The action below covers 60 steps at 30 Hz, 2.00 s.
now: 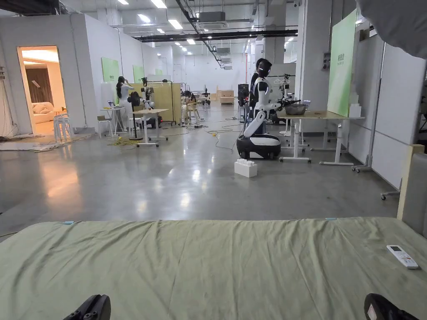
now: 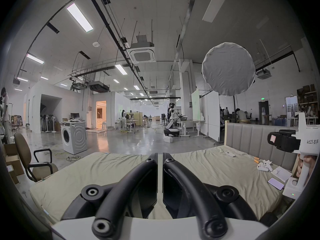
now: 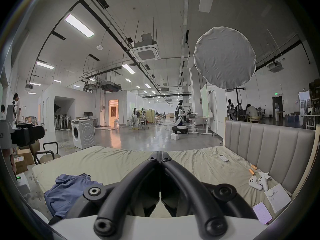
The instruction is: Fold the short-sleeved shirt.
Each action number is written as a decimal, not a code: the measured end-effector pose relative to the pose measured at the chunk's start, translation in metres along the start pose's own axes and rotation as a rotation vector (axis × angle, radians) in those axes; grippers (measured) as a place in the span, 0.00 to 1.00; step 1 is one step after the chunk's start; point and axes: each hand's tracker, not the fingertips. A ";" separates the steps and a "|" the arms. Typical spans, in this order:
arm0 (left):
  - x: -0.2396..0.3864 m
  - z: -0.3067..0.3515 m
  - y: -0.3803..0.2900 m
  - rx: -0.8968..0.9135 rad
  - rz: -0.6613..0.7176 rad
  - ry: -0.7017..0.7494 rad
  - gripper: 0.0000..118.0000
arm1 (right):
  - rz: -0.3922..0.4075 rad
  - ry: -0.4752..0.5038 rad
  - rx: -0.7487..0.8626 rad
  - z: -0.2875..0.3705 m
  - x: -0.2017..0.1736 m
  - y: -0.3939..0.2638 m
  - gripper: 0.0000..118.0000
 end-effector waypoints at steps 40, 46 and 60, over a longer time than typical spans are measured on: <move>-0.019 -0.006 -0.056 -0.118 0.260 -0.109 0.04 | -0.075 -0.078 -0.105 0.003 0.016 -0.052 0.00; -0.012 -0.002 -0.049 -0.108 0.121 -0.067 0.04 | -0.046 -0.059 -0.104 0.003 0.011 -0.050 0.00; -0.059 -0.015 -0.068 -0.218 0.183 -0.008 0.04 | -0.065 0.018 -0.216 0.000 -0.004 -0.079 0.00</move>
